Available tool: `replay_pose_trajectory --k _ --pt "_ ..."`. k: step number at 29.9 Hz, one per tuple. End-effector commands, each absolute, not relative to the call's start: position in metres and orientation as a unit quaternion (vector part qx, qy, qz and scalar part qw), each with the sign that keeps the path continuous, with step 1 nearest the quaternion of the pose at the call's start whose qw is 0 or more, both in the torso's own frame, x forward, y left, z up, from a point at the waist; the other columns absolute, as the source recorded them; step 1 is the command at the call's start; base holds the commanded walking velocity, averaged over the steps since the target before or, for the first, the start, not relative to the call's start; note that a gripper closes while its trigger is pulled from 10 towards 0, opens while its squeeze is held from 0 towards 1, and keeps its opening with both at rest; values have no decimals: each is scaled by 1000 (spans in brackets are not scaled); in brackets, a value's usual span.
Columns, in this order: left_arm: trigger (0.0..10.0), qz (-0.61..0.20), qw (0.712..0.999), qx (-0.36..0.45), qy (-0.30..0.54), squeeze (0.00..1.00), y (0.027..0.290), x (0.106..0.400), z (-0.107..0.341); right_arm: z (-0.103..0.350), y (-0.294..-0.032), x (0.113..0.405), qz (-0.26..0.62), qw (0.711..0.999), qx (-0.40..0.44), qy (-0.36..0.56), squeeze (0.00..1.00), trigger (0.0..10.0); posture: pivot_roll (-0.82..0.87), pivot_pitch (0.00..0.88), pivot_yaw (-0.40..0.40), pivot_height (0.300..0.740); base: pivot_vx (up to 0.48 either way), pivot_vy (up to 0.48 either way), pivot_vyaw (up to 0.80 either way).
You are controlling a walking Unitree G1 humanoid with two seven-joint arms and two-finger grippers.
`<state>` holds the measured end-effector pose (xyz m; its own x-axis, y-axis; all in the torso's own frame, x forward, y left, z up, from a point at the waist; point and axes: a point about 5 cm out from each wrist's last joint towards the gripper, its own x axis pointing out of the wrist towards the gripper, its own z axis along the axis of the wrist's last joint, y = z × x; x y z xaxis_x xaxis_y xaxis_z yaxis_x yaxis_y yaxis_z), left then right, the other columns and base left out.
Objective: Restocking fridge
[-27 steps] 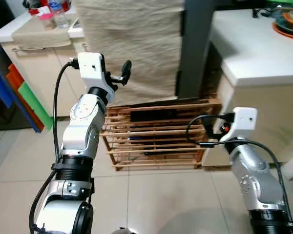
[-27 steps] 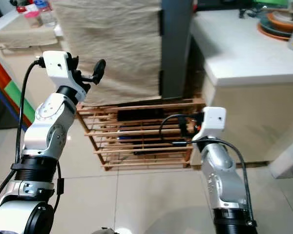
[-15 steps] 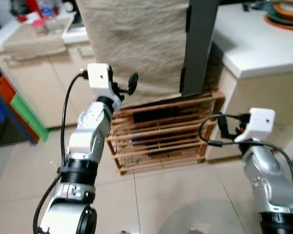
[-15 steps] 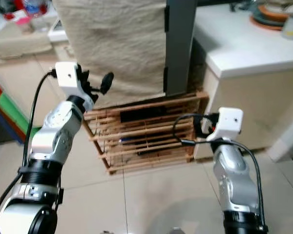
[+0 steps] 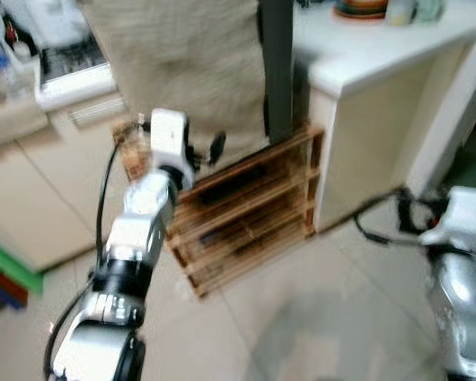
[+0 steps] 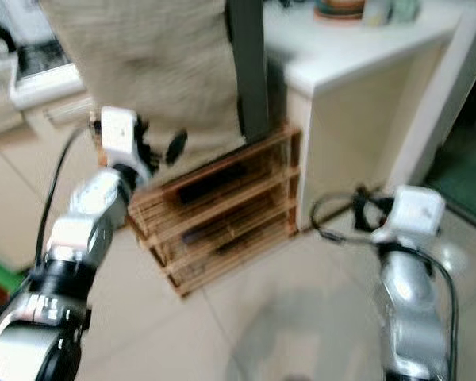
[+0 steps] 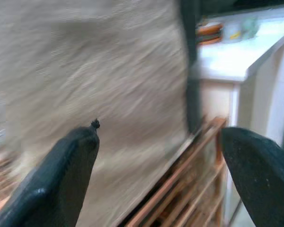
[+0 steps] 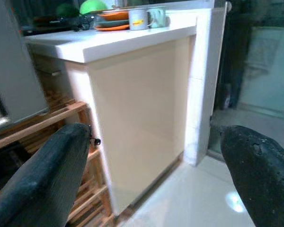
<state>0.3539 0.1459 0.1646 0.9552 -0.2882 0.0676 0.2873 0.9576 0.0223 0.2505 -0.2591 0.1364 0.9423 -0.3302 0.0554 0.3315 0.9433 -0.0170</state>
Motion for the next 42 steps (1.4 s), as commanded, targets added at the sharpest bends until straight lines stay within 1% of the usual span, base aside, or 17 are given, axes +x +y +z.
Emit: replay_pose_trajectory --k 1,5,8,11,13,14,15,16,17,19,21,23,25,31,34,41,42 --pt "10000 -145 989 -20 -33 0 150 349 163 154 -264 251 -179 982 -8 -59 0 10000 -211 0 126 740 0 431 0" --pt "10000 -115 992 -49 -31 0 162 346 155 148 -256 262 -159 986 -11 -47 0 10000 -174 0 98 740 0 435 0" --pt "10000 -78 995 -56 -15 0 174 337 140 140 -233 277 -114 993 -11 -36 0 10000 -131 0 57 740 0 462 0" --pt "10000 -67 997 -44 -8 0 177 334 137 135 -226 280 -101 995 -3 -23 0 10000 -96 0 37 740 0 480 0" --pt "10000 -79 996 -32 -18 0 176 330 143 130 -212 285 -58 998 -19 -6 0 10000 -65 0 17 740 0 480 -394" --pt "10000 -85 996 -26 -21 639 175 330 145 128 -210 287 -50 998 -27 -2 0 10000 -66 0 21 740 0 480 -763" --pt "10000 -91 995 -24 -22 992 175 330 145 126 -209 288 -48 998 -31 0 0 10000 -66 0 21 740 0 480 -744" --pt "10000 -92 995 -24 -21 1000 175 330 145 125 -210 289 -54 998 -27 -1 0 10000 -69 0 25 740 0 480 -738" --pt "10000 -91 995 -26 -14 1000 174 333 142 124 -216 293 -72 997 -3 0 0 10000 -83 0 56 740 0 472 -738" --pt "10000 -97 995 -28 -10 1000 170 336 142 125 -222 295 -91 995 37 -1 0 10000 -89 0 72 740 0 469 -750" --pt "10000 -100 995 -26 -9 1000 167 338 143 127 -224 296 -98 994 40 -3 0 10000 -92 0 82 740 0 469 -763" --pt "10000 -118 993 -19 -12 1000 156 345 149 129 -228 299 -108 993 37 -9 0 10000 -96 0 90 740 0 465 -769" --pt "10000 -122 992 -20 -15 1000 154 347 152 129 -228 300 -109 993 35 -9 0 10000 -98 0 89 740 0 465 -769" --pt "10000 -125 992 -25 -12 1000 152 349 152 129 -220 303 -97 995 20 -12 0 10000 -98 0 76 740 141 427 -761" --pt "10000 -150 988 -22 -18 1000 141 343 152 127 -217 302 -84 996 -2 -14 0 10000 -81 0 63 740 426 0 -756" --pt "10000 -137 990 -29 -14 1000 144 337 151 118 -205 294 -52 998 -32 -7 0 10000 -72 0 54 740 431 0 -756" --pt "10000 -138 990 -41 -11 1000 139 333 150 106 -196 285 -33 998 -45 19 0 10000 -73 0 46 740 446 0 -756"
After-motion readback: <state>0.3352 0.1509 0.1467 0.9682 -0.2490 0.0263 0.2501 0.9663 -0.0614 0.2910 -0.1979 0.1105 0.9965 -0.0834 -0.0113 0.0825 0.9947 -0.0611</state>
